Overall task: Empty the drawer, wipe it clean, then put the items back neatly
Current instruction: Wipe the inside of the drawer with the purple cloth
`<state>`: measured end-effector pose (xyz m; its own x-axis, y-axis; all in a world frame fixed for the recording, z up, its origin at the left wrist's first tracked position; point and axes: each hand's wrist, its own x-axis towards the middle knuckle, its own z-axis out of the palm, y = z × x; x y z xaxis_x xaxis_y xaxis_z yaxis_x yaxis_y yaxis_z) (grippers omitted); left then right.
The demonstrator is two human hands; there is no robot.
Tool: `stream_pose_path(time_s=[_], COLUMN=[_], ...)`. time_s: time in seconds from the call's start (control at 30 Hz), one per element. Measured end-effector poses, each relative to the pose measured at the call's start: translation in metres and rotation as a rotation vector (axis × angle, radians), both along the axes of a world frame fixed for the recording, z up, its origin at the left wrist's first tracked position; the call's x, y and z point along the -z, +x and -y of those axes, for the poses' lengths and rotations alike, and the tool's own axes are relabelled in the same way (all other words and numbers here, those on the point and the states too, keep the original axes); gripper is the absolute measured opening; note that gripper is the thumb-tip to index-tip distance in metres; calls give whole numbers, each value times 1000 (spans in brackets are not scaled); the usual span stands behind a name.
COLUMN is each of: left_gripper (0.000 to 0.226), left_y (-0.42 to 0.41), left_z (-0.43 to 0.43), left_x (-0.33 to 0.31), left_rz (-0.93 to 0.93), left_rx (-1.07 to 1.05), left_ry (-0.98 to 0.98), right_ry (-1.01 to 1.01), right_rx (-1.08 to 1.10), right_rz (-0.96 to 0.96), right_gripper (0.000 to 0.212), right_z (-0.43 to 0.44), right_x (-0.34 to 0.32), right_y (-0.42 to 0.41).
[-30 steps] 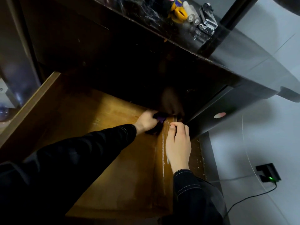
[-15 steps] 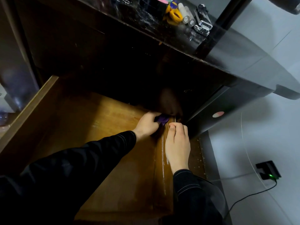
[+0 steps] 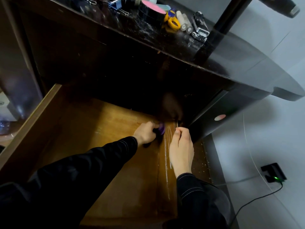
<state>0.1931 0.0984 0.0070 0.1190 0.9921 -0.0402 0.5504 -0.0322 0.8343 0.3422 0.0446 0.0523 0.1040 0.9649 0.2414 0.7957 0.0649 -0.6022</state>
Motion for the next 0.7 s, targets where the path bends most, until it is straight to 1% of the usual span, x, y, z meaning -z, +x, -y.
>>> stream_pose_path(time_s=[0.03, 0.1, 0.13, 0.2, 0.23, 0.3, 0.33, 0.37, 0.4, 0.43, 0.47, 0.53, 0.6, 0.63, 0.67, 0.7], left_gripper=[54, 51, 47, 27, 22, 25, 36, 48, 55, 58, 57, 46, 37, 36, 39, 43], left_y=[-3, -7, -6, 3, 10, 18, 18, 15, 10, 5, 2, 4, 13, 19, 26, 31], left_z=[-1, -6, -9, -11, -7, 3, 7, 10, 12, 11, 8, 2, 2, 4, 7, 10], left_x=[1, -6, -11, -17, -19, -15, -9, -3, 2, 5, 6, 1, -7, -10, -8, -5], left_rz=[-52, -30, 36, 221, 271, 325, 326, 267, 216, 192, 213, 379, 503, 509, 476, 389], left_rx=[21, 26, -13, -150, -210, -212, -174, -130, -98, -84, -76, -96, -146, -169, -188, -205], left_ry=[-43, -50, -32, -30, -15, 37, 56, 74, 49, -6, -49, -67, -15, 18, 54, 94], right_ry=[-1, 5, 8, 10, 10, 10, 10, 6, 1, -3, -4, -1, 7, 13, 18, 20], right_rx=[-2, 0, 2, 2, -1, -4, -4, -3, -3, -3, -3, -2, -5, -5, -6, -9], right_rz=[4, 13, 12, 6, 4, 3, 5, 8, 9, 9, 8, 6, 8, 10, 12, 10], right_gripper=[22, 24, 25, 24, 23, 22, 22, 22, 22, 22, 22, 22, 21, 21, 21, 21], right_z=[0, -1, -1, -1, -1, 0, -1, -1, -1, -1, -1, -1, -1, -1, -1, -1], right_x=[0, 1, 1, 1, 1, 1, 0, 0, 0, 1, 1, 1, 2, 1, 1, 1], right_y=[0, 0, 0, 0, 1, 1, 1, 1, 1, 0, 1, 1, 1, 1, 1, 1])
